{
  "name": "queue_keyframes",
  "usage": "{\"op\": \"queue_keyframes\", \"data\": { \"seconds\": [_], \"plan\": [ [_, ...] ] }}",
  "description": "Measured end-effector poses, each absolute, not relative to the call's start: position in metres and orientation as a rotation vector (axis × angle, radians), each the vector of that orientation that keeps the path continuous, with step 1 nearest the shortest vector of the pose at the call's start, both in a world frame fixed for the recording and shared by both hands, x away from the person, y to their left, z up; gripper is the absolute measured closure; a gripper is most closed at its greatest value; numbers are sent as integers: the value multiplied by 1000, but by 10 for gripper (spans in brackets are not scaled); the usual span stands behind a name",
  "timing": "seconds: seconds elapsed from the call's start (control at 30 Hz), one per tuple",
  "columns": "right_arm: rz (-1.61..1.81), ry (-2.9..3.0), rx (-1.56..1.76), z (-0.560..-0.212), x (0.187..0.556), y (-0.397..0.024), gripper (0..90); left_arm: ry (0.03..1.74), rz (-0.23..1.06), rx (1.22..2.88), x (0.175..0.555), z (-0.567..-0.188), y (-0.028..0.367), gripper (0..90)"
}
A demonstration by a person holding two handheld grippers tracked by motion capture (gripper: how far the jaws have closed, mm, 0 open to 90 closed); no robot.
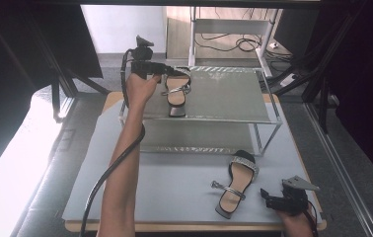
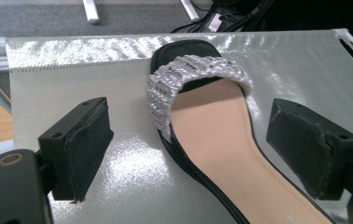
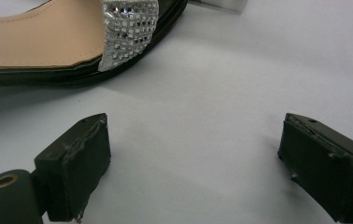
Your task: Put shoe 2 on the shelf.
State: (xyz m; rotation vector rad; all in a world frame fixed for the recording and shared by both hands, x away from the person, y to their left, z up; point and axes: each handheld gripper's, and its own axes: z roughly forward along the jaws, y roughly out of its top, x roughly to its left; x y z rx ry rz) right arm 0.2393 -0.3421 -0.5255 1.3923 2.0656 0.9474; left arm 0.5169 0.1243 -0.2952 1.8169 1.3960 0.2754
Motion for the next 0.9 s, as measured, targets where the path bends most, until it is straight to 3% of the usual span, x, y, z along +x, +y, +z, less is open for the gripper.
{"op": "queue_keyframes", "data": {
  "seconds": [0.23, 0.9],
  "plan": [
    [947, 2066, 1392, -526, 239, -342, 93, 1309, 333, 1877, 501, -288, 126, 11],
    [945, 2065, 1390, -526, 239, -342, 93, 1234, 465, 1912, 452, -275, 157, 0]
  ]
}}
